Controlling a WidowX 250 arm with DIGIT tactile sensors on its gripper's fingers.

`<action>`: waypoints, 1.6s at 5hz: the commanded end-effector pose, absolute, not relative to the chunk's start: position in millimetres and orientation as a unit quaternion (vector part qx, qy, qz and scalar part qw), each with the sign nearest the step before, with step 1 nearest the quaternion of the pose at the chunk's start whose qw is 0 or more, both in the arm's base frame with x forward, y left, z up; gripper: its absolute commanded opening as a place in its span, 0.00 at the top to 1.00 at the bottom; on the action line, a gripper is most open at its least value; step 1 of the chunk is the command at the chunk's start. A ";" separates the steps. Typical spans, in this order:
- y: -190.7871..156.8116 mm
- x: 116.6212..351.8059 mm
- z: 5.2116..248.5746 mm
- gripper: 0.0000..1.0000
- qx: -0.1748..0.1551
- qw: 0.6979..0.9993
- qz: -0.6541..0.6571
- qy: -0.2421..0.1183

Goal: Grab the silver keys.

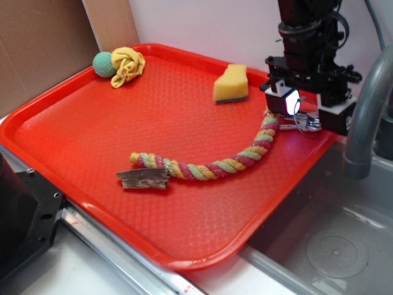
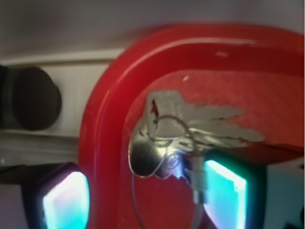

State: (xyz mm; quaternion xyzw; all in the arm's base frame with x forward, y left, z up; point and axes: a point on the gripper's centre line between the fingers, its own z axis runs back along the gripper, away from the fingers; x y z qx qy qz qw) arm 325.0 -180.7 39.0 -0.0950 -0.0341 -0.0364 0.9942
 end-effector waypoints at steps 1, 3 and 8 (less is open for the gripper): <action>-182.8 337.5 55.0 1.00 -0.111 0.991 -0.038 -0.059; -153.5 322.1 84.0 1.00 -0.056 0.997 -0.031 -0.043; -73.3 197.9 287.0 1.00 0.069 0.993 0.090 -0.030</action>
